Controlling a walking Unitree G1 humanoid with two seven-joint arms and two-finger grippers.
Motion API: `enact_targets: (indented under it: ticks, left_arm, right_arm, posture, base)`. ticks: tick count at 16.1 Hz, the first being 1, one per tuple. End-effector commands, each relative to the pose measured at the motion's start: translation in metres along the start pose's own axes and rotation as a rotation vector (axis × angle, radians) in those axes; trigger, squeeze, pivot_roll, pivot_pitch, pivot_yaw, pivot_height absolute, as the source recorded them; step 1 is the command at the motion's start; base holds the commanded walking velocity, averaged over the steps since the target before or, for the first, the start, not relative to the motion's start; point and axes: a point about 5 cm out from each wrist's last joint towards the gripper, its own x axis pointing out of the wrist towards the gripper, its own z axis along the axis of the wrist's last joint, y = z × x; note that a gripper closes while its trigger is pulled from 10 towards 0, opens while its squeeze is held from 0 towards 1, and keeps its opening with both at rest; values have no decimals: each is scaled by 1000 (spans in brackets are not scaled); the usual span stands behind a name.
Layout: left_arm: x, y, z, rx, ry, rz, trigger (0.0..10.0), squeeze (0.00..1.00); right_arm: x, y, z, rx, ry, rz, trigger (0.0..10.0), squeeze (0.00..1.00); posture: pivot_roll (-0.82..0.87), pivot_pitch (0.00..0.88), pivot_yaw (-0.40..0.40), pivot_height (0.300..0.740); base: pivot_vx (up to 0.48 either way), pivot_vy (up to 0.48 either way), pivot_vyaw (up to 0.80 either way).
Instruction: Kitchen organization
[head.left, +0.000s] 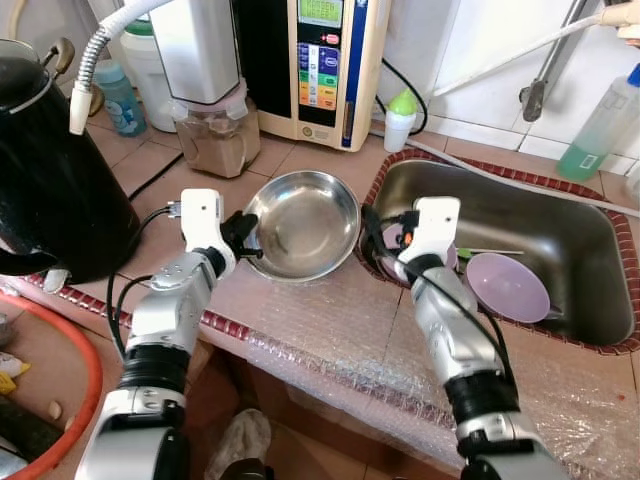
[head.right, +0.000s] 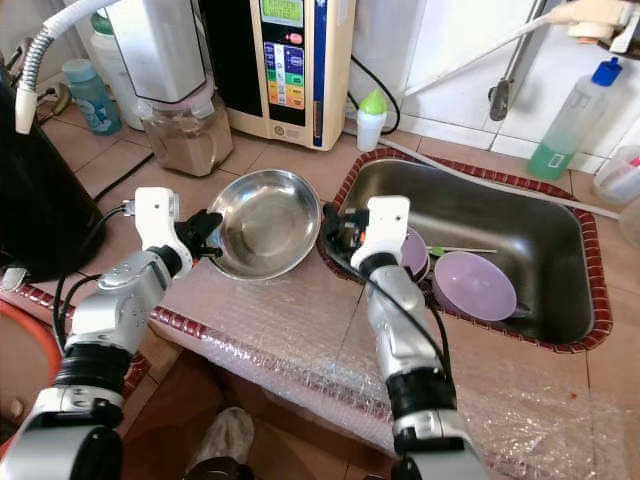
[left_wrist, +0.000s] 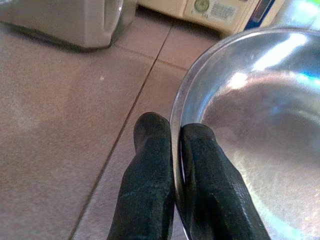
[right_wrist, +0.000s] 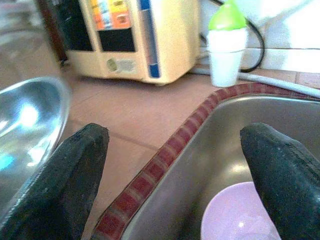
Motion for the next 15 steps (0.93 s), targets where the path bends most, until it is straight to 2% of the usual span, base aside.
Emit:
enact_targets:
  ticks: [1, 2, 7, 9, 12, 13, 14, 15]
  left_arm:
    - [-2, 1, -15, 13, 56, 23, 0, 0]
    - [-3, 2, -12, -2, 16, 51, 0, 0]
    - [-2, 3, -5, 0, -55, 94, 0, 0]
    - [3, -5, 0, 33, -85, 69, 0, 0]
    - [7, -12, 0, 34, -95, 53, 0, 0]
    - [9, -13, 1, 39, -103, 50, 0, 0]
    - [10, -14, 3, 45, -114, 47, 0, 0]
    - [10, -15, 5, 51, -123, 44, 0, 0]
  right_arm:
    - [3, -6, 6, 24, -22, -32, 10000, 0]
    - [6, -6, 13, 43, -54, -26, 10000, 0]
    - [7, -7, 26, 92, -109, 0, 10000, 0]
    - [6, 5, 24, 118, -83, 124, 10000, 0]
    - [3, 15, 18, 139, -45, 204, 10000, 0]
    - [2, 19, 12, 144, -3, 249, 10000, 0]
    - [1, 20, -1, 99, 80, 252, 10000, 0]
    - [2, 17, -8, 52, 124, 224, 6000, 0]
  posture:
    - [53, 0, -19, 740]
    - [49, 0, -19, 740]
    - [23, 0, -9, 740]
    - [-13, 0, 0, 740]
    - [-28, 0, 2, 740]
    - [-31, 0, 2, 740]
    - [-33, 0, 1, 740]
    - [-32, 0, 1, 740]
  base:
    - [0, 0, 0]
    - [0, 0, 0]
    - [0, 0, 0]
    - [0, 0, 0]
    - [0, 0, 0]
    - [0, 0, 0]
    - [0, 0, 0]
    - [0, 0, 0]
